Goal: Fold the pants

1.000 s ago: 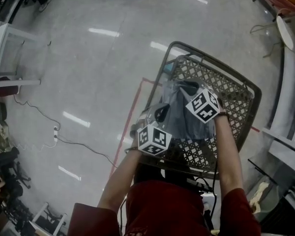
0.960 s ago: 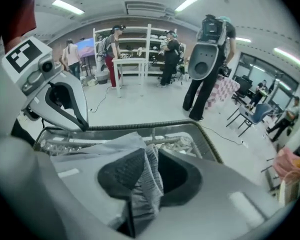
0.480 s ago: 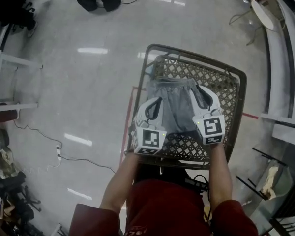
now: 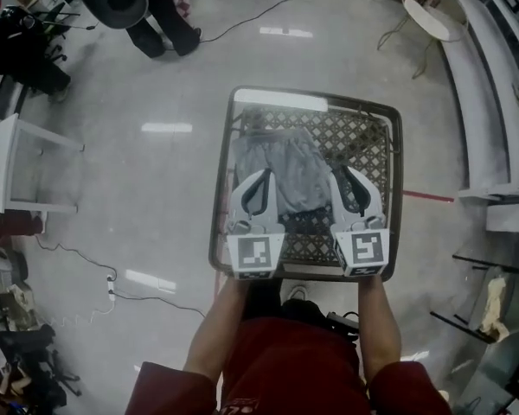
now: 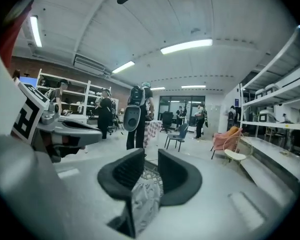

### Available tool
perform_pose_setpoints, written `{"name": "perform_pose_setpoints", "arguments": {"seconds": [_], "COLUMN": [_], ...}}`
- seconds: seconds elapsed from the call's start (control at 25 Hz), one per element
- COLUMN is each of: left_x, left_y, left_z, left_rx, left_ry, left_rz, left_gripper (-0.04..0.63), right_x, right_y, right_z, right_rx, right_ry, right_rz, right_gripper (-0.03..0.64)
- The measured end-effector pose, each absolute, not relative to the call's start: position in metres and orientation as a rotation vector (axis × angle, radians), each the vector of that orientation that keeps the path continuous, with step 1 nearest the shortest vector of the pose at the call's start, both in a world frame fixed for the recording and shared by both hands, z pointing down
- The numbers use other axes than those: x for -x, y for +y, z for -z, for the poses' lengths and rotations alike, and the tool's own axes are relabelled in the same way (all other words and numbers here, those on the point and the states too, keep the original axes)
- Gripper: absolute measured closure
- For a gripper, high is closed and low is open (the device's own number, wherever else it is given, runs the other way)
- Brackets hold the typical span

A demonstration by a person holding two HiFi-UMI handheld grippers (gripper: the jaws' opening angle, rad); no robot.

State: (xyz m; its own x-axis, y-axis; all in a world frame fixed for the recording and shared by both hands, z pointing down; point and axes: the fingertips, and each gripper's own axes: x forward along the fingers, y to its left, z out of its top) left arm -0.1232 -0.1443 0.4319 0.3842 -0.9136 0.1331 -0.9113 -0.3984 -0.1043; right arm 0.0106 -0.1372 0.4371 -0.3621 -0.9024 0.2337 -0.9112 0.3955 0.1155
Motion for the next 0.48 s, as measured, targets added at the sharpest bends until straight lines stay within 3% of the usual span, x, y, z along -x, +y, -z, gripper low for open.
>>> {"name": "perform_pose_setpoints", "arguments": {"seconds": [0.48], "left_x": [0.088], "left_y": [0.014], "left_z": [-0.34], "left_rx": [2.427], "left_ry": [1.791], "left_rz": [0.083], "left_gripper": [0.591], "right_x": [-0.082], "right_y": [0.007], "right_z": [-0.362], "right_rx": [-1.823], "right_ry": [-2.511], "right_rz": [-0.046], "right_gripper": [0.543]}}
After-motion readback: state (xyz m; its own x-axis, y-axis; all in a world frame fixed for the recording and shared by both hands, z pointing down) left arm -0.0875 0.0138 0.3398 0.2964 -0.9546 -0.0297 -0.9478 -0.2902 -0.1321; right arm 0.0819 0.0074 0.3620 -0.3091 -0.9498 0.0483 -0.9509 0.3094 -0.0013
